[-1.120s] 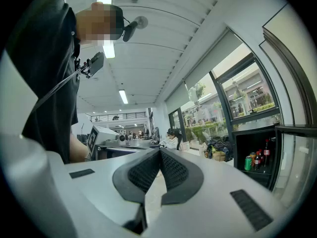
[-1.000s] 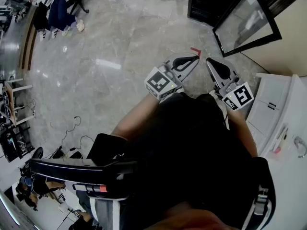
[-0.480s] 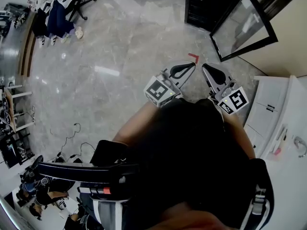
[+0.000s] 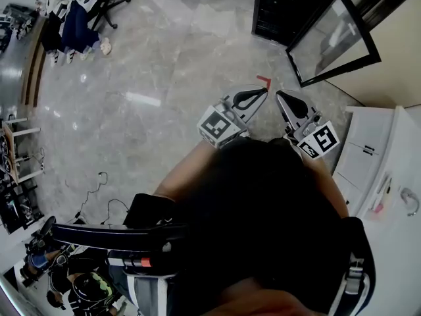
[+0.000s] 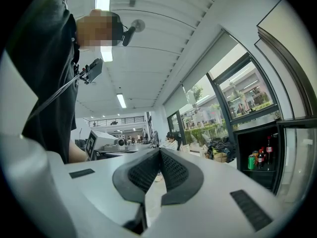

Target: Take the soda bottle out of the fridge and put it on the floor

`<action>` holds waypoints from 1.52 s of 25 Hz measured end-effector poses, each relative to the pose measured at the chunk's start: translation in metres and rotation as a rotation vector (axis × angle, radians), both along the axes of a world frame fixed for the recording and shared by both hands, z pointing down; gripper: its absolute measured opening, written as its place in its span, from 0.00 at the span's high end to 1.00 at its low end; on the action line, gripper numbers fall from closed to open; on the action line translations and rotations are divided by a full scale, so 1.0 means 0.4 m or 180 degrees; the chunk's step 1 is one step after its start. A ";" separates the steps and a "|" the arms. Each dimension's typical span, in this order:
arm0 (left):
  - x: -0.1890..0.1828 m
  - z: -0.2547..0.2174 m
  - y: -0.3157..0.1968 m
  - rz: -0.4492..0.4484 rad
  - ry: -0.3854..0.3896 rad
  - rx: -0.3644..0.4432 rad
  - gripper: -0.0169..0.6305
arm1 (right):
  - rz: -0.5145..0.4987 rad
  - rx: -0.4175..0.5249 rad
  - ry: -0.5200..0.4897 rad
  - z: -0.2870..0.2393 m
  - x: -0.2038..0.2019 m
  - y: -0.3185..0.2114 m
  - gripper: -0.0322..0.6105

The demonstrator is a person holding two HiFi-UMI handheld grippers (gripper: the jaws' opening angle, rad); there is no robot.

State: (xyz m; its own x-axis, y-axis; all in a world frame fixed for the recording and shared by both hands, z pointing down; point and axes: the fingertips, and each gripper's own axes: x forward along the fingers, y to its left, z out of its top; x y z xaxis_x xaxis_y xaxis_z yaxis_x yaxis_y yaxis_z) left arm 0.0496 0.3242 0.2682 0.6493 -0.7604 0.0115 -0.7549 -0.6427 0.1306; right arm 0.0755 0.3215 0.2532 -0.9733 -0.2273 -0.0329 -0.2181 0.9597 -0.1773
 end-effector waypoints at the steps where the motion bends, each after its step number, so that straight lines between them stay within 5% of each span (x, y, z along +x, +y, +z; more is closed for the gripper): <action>1: -0.004 0.001 0.002 0.0010 -0.0021 0.0005 0.97 | -0.0007 0.0003 0.0000 0.000 -0.006 0.003 0.94; 16: -0.007 0.015 -0.101 0.0045 0.0030 -0.0043 0.97 | 0.0280 -0.0057 0.0094 0.026 0.010 -0.112 0.93; 38: 0.086 -0.007 -0.661 -0.0171 -0.0092 -0.0026 0.97 | 0.0374 0.0012 -0.0126 0.024 0.108 -0.690 0.93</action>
State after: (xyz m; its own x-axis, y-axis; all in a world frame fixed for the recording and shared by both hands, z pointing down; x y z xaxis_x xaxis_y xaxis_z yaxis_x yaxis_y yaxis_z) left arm 0.0838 0.0599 0.2652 0.6069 -0.7940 0.0360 -0.7919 -0.6001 0.1134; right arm 0.1188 0.0454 0.2628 -0.9378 -0.3397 -0.0719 -0.3222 0.9285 -0.1846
